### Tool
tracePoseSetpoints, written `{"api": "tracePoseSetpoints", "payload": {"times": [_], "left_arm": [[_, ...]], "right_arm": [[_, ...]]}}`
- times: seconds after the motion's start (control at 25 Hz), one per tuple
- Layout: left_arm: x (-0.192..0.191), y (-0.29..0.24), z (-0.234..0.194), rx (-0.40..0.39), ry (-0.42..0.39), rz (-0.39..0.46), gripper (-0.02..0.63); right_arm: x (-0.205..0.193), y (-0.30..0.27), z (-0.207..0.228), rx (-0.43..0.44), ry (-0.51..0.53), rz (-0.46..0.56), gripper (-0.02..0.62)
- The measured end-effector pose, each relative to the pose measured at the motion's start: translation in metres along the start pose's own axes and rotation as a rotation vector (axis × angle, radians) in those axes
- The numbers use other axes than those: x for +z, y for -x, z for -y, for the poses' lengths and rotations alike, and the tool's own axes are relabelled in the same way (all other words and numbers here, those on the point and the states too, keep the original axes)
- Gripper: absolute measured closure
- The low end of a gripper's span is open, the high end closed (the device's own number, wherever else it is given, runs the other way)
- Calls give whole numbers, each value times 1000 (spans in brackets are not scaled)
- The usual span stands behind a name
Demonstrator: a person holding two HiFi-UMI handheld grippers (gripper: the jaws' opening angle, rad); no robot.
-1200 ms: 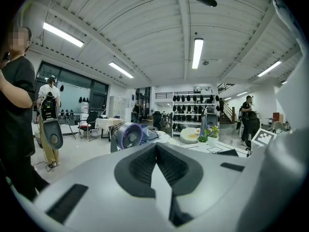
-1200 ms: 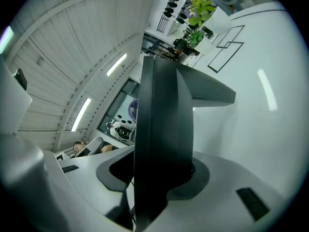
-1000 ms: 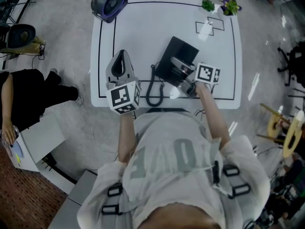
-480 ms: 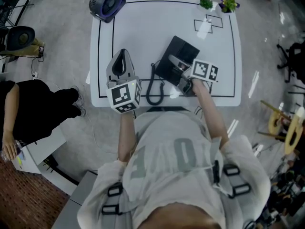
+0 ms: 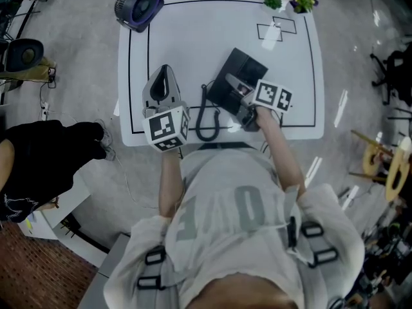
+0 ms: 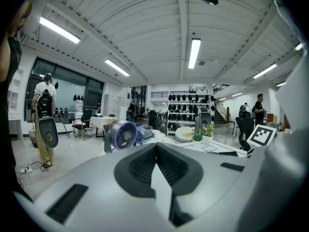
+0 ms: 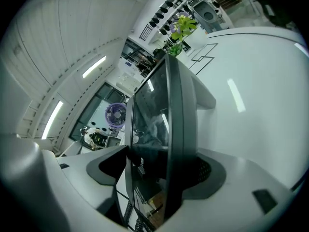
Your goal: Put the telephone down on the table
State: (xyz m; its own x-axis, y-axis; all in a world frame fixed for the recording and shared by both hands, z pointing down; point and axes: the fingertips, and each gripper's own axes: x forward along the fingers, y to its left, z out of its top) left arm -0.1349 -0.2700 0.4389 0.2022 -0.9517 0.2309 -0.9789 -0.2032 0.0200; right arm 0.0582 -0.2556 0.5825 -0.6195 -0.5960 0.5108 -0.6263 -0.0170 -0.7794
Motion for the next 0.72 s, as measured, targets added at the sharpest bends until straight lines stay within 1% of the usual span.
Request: {"api": "tracePoseSetpoints", "payload": {"times": [0.16, 0.32, 0.72], "left_arm": [[1, -3, 9, -27, -8, 0, 600], [1, -4, 17, -46, -13, -2, 600], [4, -11, 36, -86, -28, 0, 599]], "right_arm": [[3, 4, 1, 7, -34, 40, 279], [-1, 12, 1, 45, -64, 43, 279], [-7, 41, 19, 19, -83, 64, 279]]}}
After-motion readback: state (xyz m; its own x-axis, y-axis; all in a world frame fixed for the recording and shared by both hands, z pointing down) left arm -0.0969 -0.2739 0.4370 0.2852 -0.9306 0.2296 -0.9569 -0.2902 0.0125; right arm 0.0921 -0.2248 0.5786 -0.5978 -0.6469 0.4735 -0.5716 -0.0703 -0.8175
